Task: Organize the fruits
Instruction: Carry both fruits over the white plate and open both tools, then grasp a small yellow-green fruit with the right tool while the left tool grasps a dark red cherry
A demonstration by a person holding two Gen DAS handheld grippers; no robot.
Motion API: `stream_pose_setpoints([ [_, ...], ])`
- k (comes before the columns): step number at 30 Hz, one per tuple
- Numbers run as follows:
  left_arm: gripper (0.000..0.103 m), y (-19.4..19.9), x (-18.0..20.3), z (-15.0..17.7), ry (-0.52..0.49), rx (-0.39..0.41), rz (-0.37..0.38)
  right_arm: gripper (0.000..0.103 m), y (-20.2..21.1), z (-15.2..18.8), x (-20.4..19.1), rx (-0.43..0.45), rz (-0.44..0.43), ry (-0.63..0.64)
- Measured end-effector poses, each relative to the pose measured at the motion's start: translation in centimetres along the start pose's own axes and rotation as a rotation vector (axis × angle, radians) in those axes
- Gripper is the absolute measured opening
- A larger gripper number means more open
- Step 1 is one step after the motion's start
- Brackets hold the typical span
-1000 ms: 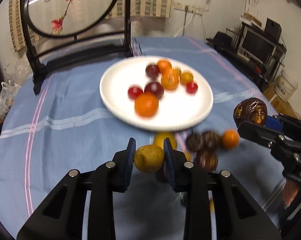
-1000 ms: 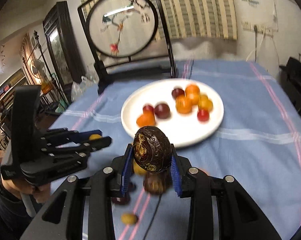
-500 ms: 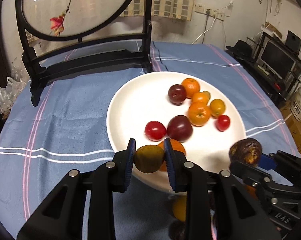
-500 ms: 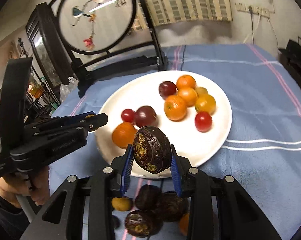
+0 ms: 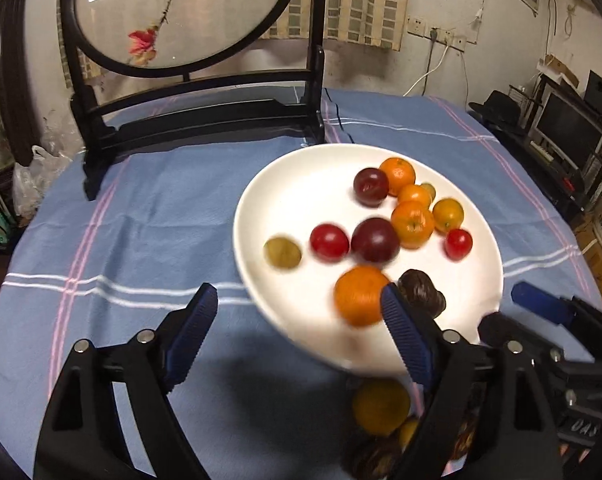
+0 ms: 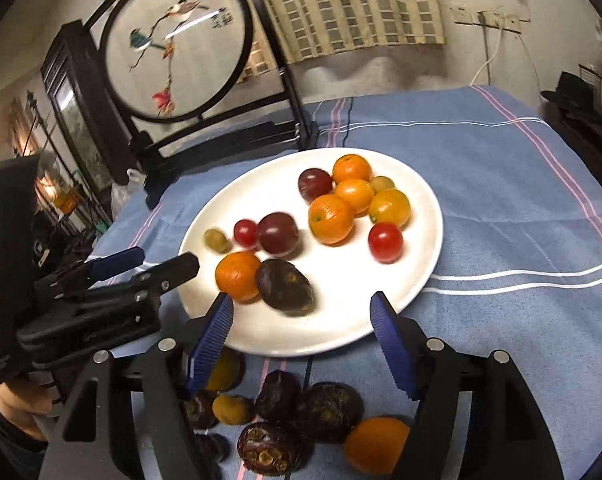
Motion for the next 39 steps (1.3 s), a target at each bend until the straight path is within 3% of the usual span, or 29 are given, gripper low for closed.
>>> stream_pose_setpoints([
  [5,0.084,0.6,-0.8,2.7,-0.008,-0.042,-0.022,0.072,0.4,0.3,-0.6,-0.008,-0.006,0.027],
  [11,0.087,2.0,-2.3,5.8,0.027,-0.049,0.015,0.072,1.5,1.4,-1.1,-0.008,-0.025,0.034],
  [15,0.087,2.1,-3.4,6.9,0.047,-0.039,-0.018,0.072,2.3,3.9,-1.3,-0.056,-0.038,0.048],
  [23,0.087,0.9,-3.8,9.4,0.066,-0.077,0.049,0.07,4.0,9.9,-2.8,-0.123,-0.068,0.109],
  [27,0.087,1.1,-4.5,9.3,0.104,-0.074,0.082,0.056,3.7,12.0,-4.5,-0.16,-0.051,0.16],
  [33,0.088,1.2,-4.0,9.6,0.09,-0.064,0.084,0.051,2.6,13.6,-6.2,-0.198,0.04,0.23],
  [34,0.088,1.1,-3.9,9.7,0.088,-0.071,0.093,0.048,2.5,14.0,-6.3,-0.204,0.059,0.243],
  [36,0.088,1.0,-3.5,9.8,0.083,-0.087,0.126,0.031,2.3,14.4,-6.3,-0.218,0.084,0.257],
  [39,0.088,1.4,-3.0,9.8,0.066,-0.065,0.126,0.024,2.5,15.0,-5.8,-0.211,0.091,0.25],
])
Point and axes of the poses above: each gripper's, at about its wrist camera, not at the fingertips, and y roughly against the way its jaws point, x to its right, z to its underside, the point moved 5 cm from there along -y, roughly the way its jaws point, and after that the axes turned 9 degrees about -x, right-handed, at the moved point
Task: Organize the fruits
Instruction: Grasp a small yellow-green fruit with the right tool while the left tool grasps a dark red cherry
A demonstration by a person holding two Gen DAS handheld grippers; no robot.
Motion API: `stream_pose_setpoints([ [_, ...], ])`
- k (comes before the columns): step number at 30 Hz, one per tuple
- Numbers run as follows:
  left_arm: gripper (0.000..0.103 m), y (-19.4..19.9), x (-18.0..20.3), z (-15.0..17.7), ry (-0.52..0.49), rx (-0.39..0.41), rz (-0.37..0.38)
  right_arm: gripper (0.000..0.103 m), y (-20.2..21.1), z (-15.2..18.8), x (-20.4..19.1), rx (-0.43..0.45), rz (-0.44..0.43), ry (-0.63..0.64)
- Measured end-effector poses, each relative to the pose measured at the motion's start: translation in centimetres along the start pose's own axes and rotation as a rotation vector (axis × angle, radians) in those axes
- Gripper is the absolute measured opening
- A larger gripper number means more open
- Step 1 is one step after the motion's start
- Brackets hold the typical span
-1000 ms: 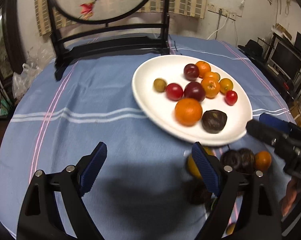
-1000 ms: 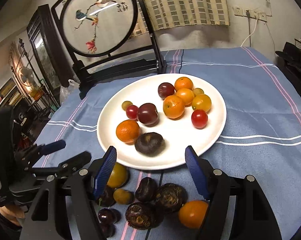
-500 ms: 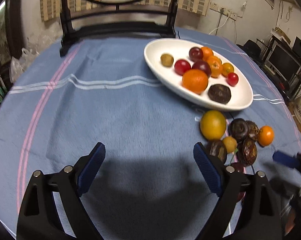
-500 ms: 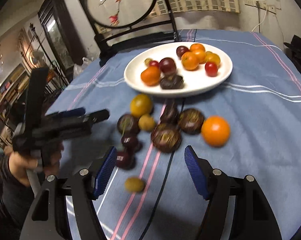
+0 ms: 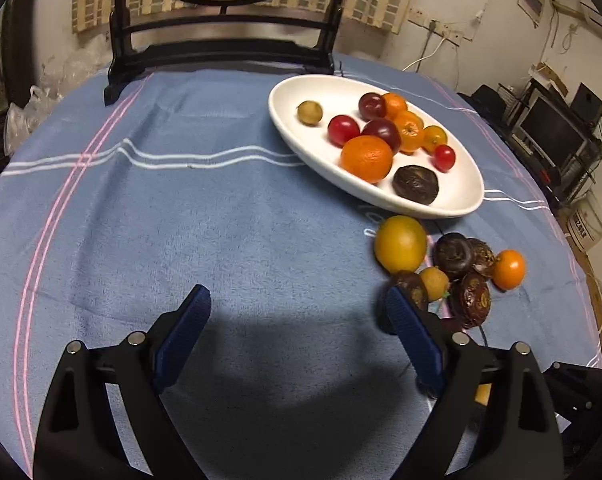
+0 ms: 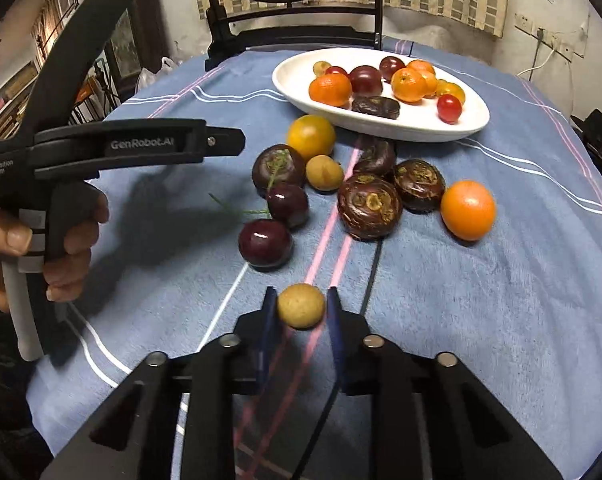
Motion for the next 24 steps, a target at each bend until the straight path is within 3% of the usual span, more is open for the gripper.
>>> stream_pose_setpoints([
  [6,0.088,0.2,0.7,0.4,-0.006,-0.019,0.021,0.024,1.8,-0.2,3.2,0.058,0.006,-0.082],
  [14,0.088,2.5,5.1,2.4,-0.135,-0.005,0.033,0.024,2.0,-0.3,7.4,0.098,-0.053,-0.193],
  [21,0.087,0.7,7.3,3.9,-0.175,-0.069,0.008,0.024,1.9,-0.4,8.3,0.123,-0.09,-0.212],
  [24,0.075,-0.2,7.9,4.2,-0.177,-0.094,0.004,0.024,2.2,-0.6,8.6,0.142,-0.097,-0.215],
])
Point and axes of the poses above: each gripper's, at about its wrist camera, not at the fingertips, and y roughly against the way its jaws point, x to its right, z to its underside, the point moved 5 cm from there along -y, roughly the way its jaws point, and after that the axes turned 9 degrees about -x, right-handed, at the moved point
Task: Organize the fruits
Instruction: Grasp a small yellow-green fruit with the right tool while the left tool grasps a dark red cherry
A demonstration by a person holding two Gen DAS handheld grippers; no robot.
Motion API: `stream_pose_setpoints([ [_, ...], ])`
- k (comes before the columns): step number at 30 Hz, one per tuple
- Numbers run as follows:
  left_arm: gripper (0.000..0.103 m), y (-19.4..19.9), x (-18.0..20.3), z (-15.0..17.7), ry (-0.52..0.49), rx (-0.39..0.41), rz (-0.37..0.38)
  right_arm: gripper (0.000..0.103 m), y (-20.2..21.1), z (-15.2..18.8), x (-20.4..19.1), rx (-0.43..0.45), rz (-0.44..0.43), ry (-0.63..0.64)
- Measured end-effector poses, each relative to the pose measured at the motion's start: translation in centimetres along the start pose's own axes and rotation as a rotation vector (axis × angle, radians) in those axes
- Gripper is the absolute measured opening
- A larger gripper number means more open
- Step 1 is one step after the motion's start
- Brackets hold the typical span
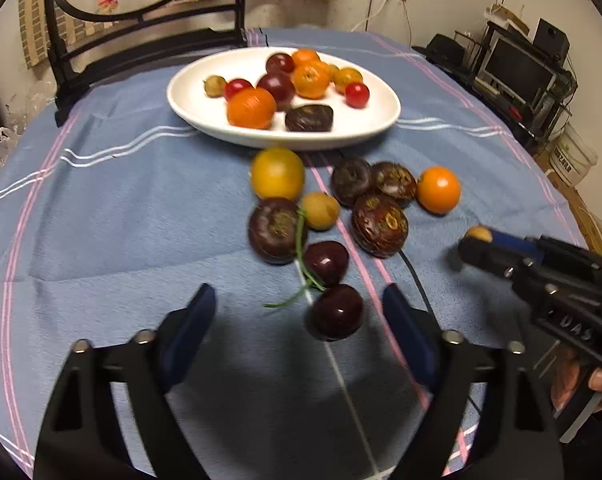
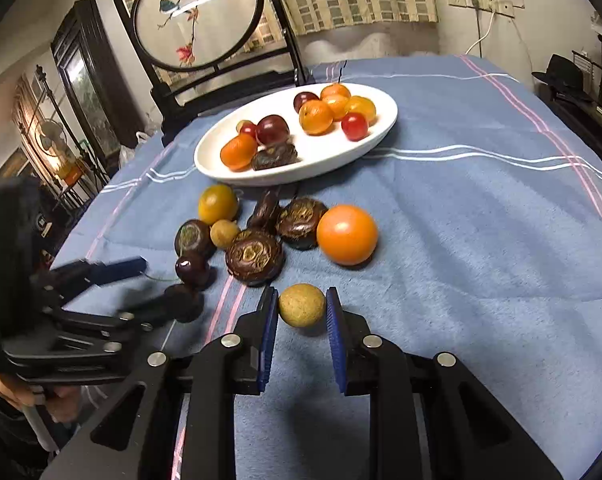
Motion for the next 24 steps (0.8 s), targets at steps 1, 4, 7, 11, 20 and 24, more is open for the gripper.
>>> stream_pose_setpoints([
  [1,0.067,-0.3,0.2,0.0,-0.005,-0.007,-0.003,0.024,0.0,0.0,0.1,0.003,-0.007,-0.004],
  [4,0.04,-0.9,0.4,0.1,-0.004,-0.013,-0.007,0.024,-0.1,-0.1,0.4,-0.001,-0.041,-0.018],
  [7,0.033,-1.1,0.7,0.3,-0.019,-0.002,-0.047,0.024,-0.1,-0.1,0.4,0.0,-0.059,-0.017],
  [11,0.029,-0.6,0.5,0.6,-0.012,-0.017,-0.003,0.024,0.0,-0.1,0.2,0.007,-0.067,-0.01],
  [20,0.028,4.5,-1.5,-0.6,-0.002,0.099,0.024,0.024,0.9,-0.6,-0.9,0.035,-0.032,0.026],
  [24,0.028,5.6,-2.3,-3.1,-0.001,0.141,0.004,0.024,2.3,-2.6,-2.2,0.059,-0.009,0.063],
])
Point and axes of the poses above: each gripper's, at about its wrist camera, not at the fingertips, and y roughly against the way its jaws point, x to its right, z to its underside, the point moved 5 cm from there along -y, roughly the way its jaws point, and after that the axes turned 9 degrees about -x, right-handed, at the moved point
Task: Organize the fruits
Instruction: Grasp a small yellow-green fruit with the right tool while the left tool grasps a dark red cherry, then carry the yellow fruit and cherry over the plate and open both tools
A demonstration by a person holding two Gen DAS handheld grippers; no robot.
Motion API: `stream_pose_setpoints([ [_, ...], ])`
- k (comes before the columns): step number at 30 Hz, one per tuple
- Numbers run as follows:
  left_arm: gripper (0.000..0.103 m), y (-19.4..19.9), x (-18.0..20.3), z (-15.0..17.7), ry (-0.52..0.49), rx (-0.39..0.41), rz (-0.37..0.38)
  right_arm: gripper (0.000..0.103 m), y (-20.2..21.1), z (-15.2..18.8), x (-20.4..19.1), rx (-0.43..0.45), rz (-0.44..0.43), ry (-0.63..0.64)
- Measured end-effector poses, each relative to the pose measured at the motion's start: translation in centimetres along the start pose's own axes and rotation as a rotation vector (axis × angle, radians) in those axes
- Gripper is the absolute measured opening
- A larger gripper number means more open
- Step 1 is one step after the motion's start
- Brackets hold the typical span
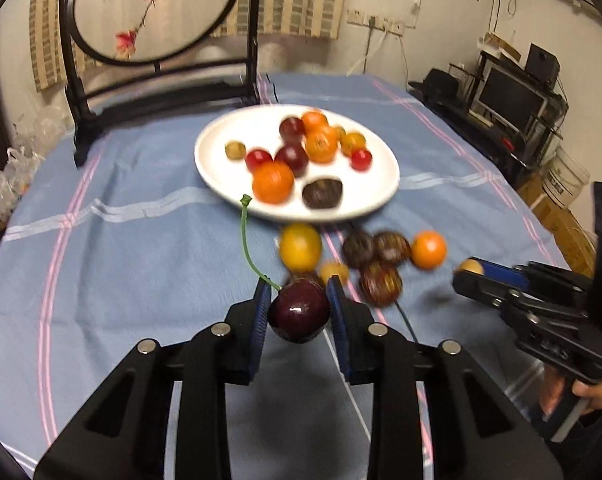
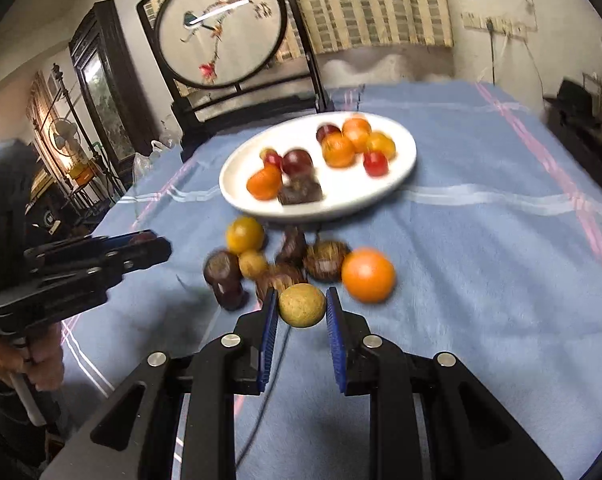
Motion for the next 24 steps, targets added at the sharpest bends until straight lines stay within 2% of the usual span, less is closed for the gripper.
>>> stream_pose_setpoints([
  [4,0.028,-0.7,-0.5,-3.8,0.01,0.027,-0.016,0.024,0.8,-4.3,-1.3,0.049,0.032,0.042],
  [6,0.028,-1.6,-0.9,-5.8,0.017,0.043,-0.071,0.024,0.1,-6.3,-1.5,0.057,0.033,0.037],
  [8,0.028,-2.7,-1.6,-7.3,0.035,0.046,-0.087,0.024,-1.3,-8.5,-1.2,0.059,0.02,0.004],
  [10,0.028,-4.1,-2.6,-8.6,0.077,0.025,-0.076,0.024,-3.1,-9.5,-0.5,0.044,0.006,-0.04],
  [14,0.029,-6.3,-4.3,-10.1,0.122,0.014,-0.102,0.024,-6.5,-9.7,0.9,0.012,-0.024,-0.114],
  [15,0.031,-6.8,-4.6,-10.4,0.129,0.01,-0.103,0.026,-7.1,-9.8,1.2,0.0,-0.029,-0.13],
  [16,0.041,-7.2,-4.9,-10.7,0.137,0.006,-0.105,0.03,-7.8,-9.9,1.8,-0.002,-0.039,-0.158],
  [17,0.052,-7.5,-5.1,-10.9,0.149,0.01,-0.111,0.044,-8.1,-9.9,2.1,-0.002,-0.046,-0.172],
  [18,0.055,-7.6,-5.3,-11.1,0.163,0.02,-0.122,0.049,-8.2,-10.0,2.4,0.001,-0.049,-0.178],
  [24,0.064,-7.5,-5.2,-10.1,0.174,0.035,-0.104,0.056,-7.1,-9.4,3.5,0.019,-0.033,-0.187],
])
Point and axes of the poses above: each gripper's, at about its wrist camera, not at the fingertips, and y roughly against the way its jaws point, x to its right, z to its underside, the point moved 5 cm from there along -y, roughly the way its jaws point, and after that the axes turned 9 degrees about -x, right-handed, at the moved point
